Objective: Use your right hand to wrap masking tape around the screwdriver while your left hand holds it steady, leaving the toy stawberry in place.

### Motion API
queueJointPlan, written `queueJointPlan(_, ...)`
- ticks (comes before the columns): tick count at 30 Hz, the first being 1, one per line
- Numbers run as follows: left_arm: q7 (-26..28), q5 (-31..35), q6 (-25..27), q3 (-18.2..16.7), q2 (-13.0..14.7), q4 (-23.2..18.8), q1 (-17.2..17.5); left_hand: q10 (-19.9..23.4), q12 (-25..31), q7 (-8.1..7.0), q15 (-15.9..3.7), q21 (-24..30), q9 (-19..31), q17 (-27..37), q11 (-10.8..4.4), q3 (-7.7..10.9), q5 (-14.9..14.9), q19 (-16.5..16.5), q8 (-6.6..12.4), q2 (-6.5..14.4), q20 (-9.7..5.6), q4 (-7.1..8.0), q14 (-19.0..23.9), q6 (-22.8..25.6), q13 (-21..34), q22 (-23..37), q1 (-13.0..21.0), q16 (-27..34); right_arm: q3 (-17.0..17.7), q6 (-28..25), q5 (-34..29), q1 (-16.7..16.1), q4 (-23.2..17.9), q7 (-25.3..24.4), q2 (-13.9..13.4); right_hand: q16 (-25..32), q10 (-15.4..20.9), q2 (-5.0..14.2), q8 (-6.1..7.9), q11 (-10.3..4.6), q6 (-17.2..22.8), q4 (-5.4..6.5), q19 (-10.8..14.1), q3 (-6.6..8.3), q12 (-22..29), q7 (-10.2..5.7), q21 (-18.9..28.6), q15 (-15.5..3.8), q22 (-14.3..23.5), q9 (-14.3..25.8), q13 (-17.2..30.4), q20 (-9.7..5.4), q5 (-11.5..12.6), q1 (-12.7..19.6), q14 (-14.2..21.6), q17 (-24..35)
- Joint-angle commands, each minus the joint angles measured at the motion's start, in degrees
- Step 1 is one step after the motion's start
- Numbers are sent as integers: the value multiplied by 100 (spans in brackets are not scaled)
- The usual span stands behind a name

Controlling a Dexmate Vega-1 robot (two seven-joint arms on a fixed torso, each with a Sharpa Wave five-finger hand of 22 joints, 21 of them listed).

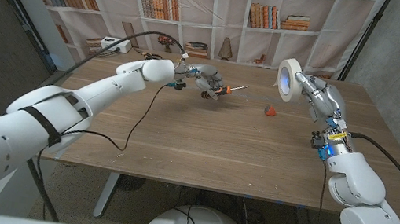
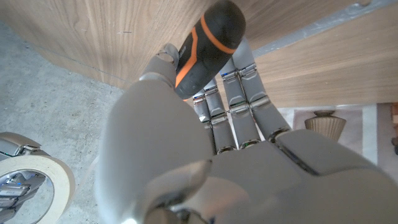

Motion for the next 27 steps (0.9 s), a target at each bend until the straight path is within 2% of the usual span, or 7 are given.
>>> queueJointPlan(1,-580,-464,-505,170,-735,1297,-451,536,-22,8,-1529,44,246,2594,-277,162,57,-25,81,311,-357,120,1584,680,2077,-1,272,24,-306,89,-108,278,56,-37,-186,39,144,627,1554,-142,37,611,-18,840,48,-40,72,-595,20,365,31,2,5,636,23,20)
queueJointPlan(7,-699,-548,-690,294,-1090,1917,-674,543,-43,19,-1529,70,258,2603,-272,159,64,-36,79,311,-362,121,1585,682,2083,-28,273,11,-465,158,-22,421,215,-50,-185,55,146,626,1568,-142,35,615,-37,836,46,-49,106,-588,26,341,19,1,-3,632,15,11)
queueJointPlan(13,-803,-702,-659,370,-1327,2271,-791,550,-69,14,-1531,113,254,2612,-273,167,70,-47,63,322,-365,109,1601,679,2095,-56,298,-1,-583,163,31,488,263,-79,-251,76,144,625,1585,-150,37,609,-51,835,37,-45,147,-598,31,317,-4,-7,-11,638,10,4)
queueJointPlan(20,-853,-905,-563,441,-1477,2414,-820,556,-99,24,-1532,165,263,2608,-244,170,70,-53,50,333,-367,103,1608,671,2109,-88,312,-27,-662,93,65,503,242,-122,-372,87,139,624,1611,-145,28,603,-64,835,56,-44,193,-597,35,308,17,-8,-20,644,12,-28)
queueJointPlan(27,-1044,-1095,-622,461,-1508,2403,-821,569,-124,33,-1531,202,270,2616,-245,171,68,-60,41,339,-369,101,1622,671,2108,-114,319,-37,-732,122,100,555,284,-165,-411,109,146,625,1616,-146,28,602,-84,835,45,-49,226,-600,38,273,-16,-8,-28,647,-4,-20)
